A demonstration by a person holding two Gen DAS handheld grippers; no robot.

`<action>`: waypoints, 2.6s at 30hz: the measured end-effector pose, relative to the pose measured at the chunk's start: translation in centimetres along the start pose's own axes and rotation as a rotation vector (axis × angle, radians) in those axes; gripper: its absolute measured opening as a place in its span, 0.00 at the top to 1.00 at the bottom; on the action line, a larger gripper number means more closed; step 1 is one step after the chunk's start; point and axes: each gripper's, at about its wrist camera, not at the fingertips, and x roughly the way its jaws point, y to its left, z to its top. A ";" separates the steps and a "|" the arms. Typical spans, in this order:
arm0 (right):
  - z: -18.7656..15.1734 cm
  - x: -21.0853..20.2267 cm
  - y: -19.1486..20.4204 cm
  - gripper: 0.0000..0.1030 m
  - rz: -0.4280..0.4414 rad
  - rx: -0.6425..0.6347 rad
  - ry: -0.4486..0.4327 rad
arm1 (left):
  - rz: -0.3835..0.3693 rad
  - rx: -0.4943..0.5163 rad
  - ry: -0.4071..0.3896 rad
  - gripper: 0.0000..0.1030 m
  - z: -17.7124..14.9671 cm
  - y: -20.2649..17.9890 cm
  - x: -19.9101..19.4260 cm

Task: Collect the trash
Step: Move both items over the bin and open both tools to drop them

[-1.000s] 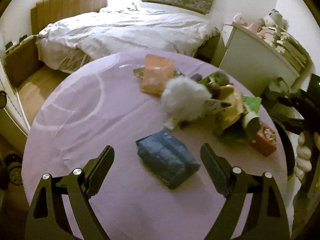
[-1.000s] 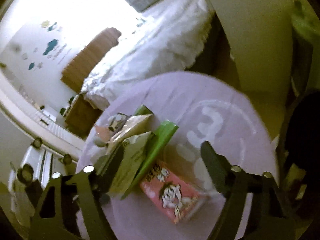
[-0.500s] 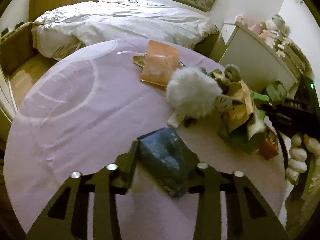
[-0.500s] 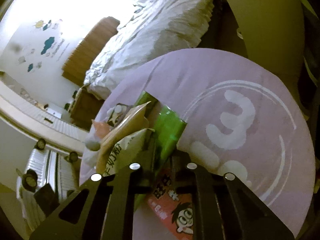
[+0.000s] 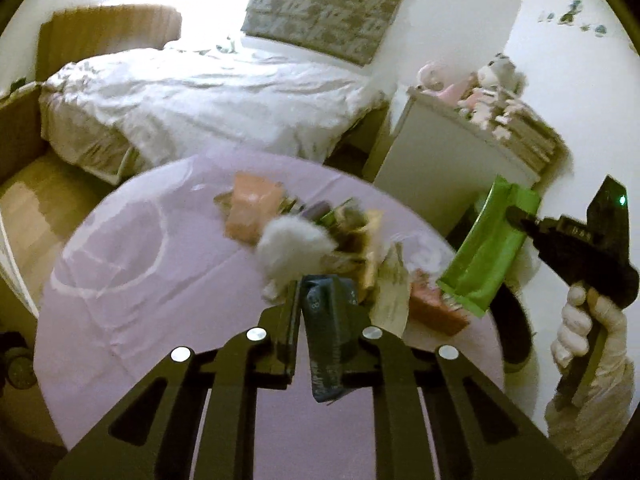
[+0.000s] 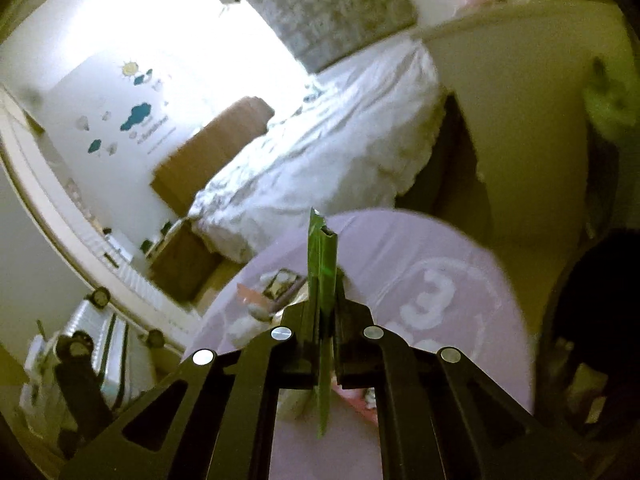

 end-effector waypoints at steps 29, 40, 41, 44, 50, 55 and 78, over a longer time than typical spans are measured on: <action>-1.3 -14.8 -17.3 0.94 -0.489 0.091 -0.230 | -0.504 0.306 0.129 0.87 3.3 -26.6 13.1; -3.2 -11.4 -21.8 0.94 -0.541 0.144 -0.148 | -0.513 0.339 0.246 0.87 1.3 -29.8 19.2; -3.4 -11.1 -22.1 0.94 -0.542 0.147 -0.143 | -0.511 0.338 0.252 0.87 1.1 -29.7 19.2; -3.7 -10.6 -22.5 0.94 -0.545 0.158 -0.131 | -0.504 0.338 0.273 0.87 0.7 -29.8 20.1; -3.9 -9.8 -23.8 0.94 -0.549 0.176 -0.111 | -0.499 0.339 0.295 0.87 0.2 -30.2 21.0; -4.3 -9.4 -24.5 0.94 -0.550 0.189 -0.088 | -0.506 0.346 0.306 0.86 0.0 -31.0 21.6; -4.7 -9.3 -22.1 0.32 -0.464 0.220 -0.070 | -0.409 0.275 0.221 0.40 0.7 -25.6 15.8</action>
